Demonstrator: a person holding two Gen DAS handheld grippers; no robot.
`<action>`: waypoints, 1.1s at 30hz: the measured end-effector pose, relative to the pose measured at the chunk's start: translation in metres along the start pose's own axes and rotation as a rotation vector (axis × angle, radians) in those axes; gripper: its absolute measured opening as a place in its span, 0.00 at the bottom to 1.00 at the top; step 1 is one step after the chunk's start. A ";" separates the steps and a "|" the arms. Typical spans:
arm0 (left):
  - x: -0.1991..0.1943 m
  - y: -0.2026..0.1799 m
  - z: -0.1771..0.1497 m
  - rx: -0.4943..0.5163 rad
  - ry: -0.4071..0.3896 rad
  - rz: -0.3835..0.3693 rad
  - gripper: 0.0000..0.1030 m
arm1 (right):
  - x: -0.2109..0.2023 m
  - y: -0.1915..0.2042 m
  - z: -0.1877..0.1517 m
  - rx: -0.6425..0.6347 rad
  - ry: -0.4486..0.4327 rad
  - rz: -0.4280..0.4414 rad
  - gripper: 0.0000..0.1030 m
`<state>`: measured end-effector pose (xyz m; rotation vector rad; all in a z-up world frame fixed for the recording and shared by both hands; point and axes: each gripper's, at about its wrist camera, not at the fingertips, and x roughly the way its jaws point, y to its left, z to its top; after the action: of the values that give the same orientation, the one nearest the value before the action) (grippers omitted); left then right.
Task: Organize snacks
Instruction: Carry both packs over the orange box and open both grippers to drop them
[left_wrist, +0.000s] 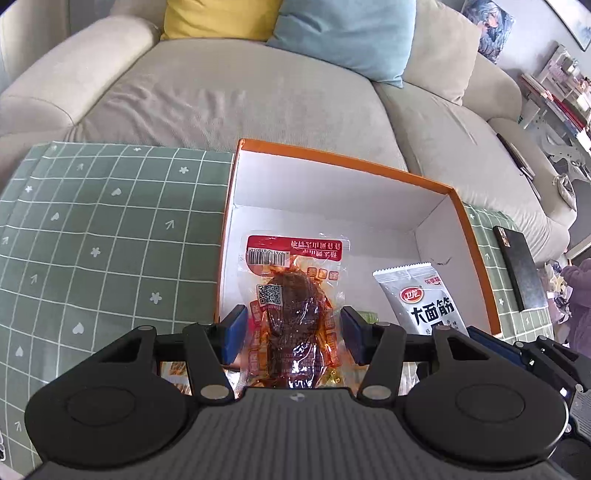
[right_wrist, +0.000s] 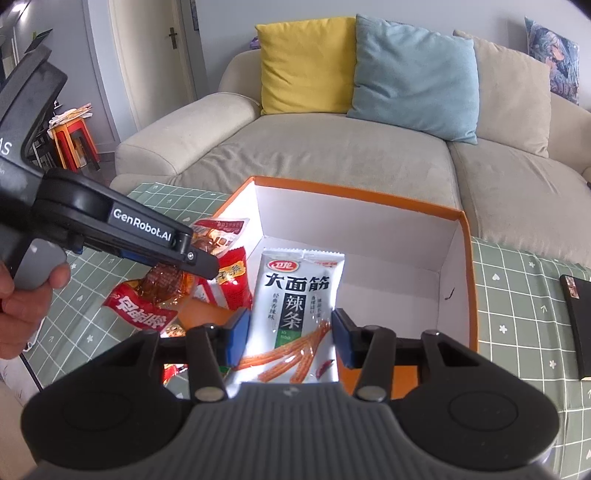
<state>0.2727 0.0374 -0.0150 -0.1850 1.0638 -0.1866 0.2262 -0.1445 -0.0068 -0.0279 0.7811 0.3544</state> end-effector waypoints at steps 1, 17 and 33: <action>0.004 0.001 0.003 0.001 0.005 -0.002 0.60 | 0.004 -0.002 0.002 0.006 0.009 0.001 0.45; 0.059 -0.005 0.038 0.006 0.062 -0.052 0.60 | 0.063 -0.019 0.029 0.054 0.132 0.014 0.45; 0.082 -0.017 0.060 0.147 -0.009 0.127 0.69 | 0.114 -0.028 0.031 0.161 0.253 0.004 0.45</action>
<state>0.3633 0.0048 -0.0521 0.0141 1.0446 -0.1490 0.3317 -0.1318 -0.0667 0.0818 1.0580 0.2934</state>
